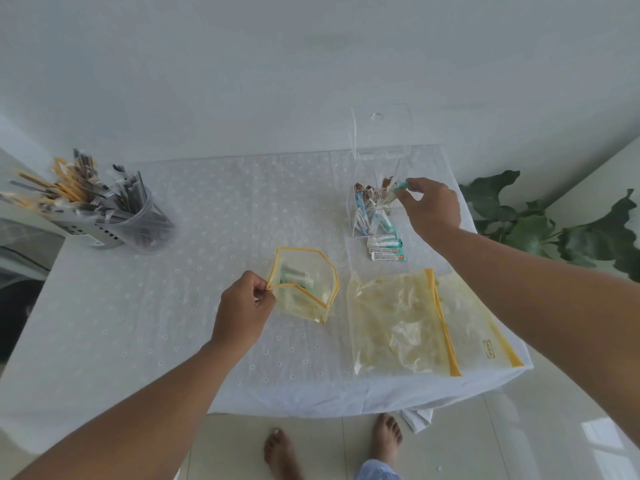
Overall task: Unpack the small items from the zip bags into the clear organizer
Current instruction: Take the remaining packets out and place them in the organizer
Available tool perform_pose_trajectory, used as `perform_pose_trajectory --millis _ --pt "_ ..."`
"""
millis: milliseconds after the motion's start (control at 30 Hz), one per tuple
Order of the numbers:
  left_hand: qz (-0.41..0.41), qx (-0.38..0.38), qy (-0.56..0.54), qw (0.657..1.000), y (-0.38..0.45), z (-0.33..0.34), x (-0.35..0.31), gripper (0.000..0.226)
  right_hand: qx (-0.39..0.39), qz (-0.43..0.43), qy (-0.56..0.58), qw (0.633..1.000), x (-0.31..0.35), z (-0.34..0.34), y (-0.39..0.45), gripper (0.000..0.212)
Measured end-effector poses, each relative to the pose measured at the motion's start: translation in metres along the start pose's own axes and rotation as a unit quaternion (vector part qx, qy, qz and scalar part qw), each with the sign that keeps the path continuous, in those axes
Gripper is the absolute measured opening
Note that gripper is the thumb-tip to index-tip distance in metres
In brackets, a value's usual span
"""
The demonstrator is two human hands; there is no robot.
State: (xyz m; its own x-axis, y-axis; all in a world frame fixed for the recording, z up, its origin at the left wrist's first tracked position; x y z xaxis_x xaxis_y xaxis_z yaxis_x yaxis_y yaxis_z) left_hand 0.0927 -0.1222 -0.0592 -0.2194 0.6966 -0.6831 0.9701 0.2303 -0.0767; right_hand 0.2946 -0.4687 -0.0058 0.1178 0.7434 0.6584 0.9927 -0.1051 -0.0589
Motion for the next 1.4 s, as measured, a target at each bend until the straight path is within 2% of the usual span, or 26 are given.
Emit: perform_pose_trajectory --millis 167,333,400,467,533,600,667,733,800,867,1000,1133,1300,1400 --pt "0.002 0.003 0.000 1.000 -0.002 -0.001 0.002 0.016 0.000 0.007 0.019 1.000 -0.002 -0.001 0.005 0.020" --pt "0.008 0.003 0.006 1.000 -0.003 -0.003 0.001 0.016 0.028 0.034 -0.029 0.999 -0.002 0.004 0.010 0.019" --pt "0.009 0.000 0.005 1.000 -0.002 -0.004 0.001 0.016 0.068 0.035 -0.040 0.996 -0.003 0.014 0.010 0.025" --pt "0.008 0.001 0.001 1.000 -0.002 -0.005 0.002 0.015 0.064 0.019 -0.043 0.997 0.002 0.016 0.006 0.034" --pt "0.005 0.000 0.000 1.000 -0.004 -0.006 0.004 0.016 0.020 -0.043 -0.029 0.998 0.023 0.011 -0.007 0.028" --pt "-0.001 0.000 -0.004 1.000 -0.006 -0.006 0.006 0.015 0.029 -0.147 0.014 0.989 0.055 0.018 -0.031 0.017" --pt "-0.002 0.003 -0.010 1.000 -0.009 -0.005 0.007 0.015 0.107 -0.253 0.038 0.961 0.091 0.040 -0.067 0.010" --pt "0.000 0.007 -0.009 1.000 -0.012 -0.005 0.008 0.015 0.209 -0.345 0.022 0.915 0.121 0.069 -0.109 0.008" --pt "-0.001 0.010 -0.009 1.000 -0.014 -0.004 0.008 0.016 0.312 -0.377 -0.033 0.871 0.133 0.108 -0.140 0.012" --pt "-0.003 0.010 -0.009 1.000 -0.017 -0.004 0.007 0.016 0.384 -0.358 -0.095 0.846 0.131 0.145 -0.153 0.017" --pt "-0.006 0.012 -0.017 1.000 -0.022 -0.002 0.009 0.015 0.435 -0.251 -0.200 0.841 0.107 0.200 -0.147 0.024" --pt "-0.008 0.013 -0.020 1.000 -0.029 0.000 0.014 0.015 0.389 -0.149 -0.223 0.881 0.087 0.221 -0.138 0.032" --pt "-0.023 0.000 -0.027 0.999 -0.034 0.000 0.023 0.015 0.356 -0.112 -0.232 0.898 0.087 0.235 -0.142 0.026" --pt "-0.031 -0.001 -0.035 0.999 -0.034 -0.001 0.028 0.014 0.347 -0.109 -0.260 0.895 0.088 0.239 -0.144 0.026"
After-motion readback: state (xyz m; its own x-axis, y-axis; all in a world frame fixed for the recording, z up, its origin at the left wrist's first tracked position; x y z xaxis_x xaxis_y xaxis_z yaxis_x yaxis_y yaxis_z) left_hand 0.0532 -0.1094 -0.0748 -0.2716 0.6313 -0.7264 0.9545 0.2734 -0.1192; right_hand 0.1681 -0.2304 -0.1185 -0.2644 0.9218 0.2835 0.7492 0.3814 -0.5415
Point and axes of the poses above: each hand's wrist, its own y-axis towards the middle knuckle, its own z-axis out of the palm, x = y × z, the point moved 9 cm from there along y, towards the middle knuckle, and after that the axes turned 6 degrees about x, right-handed, at the moved point
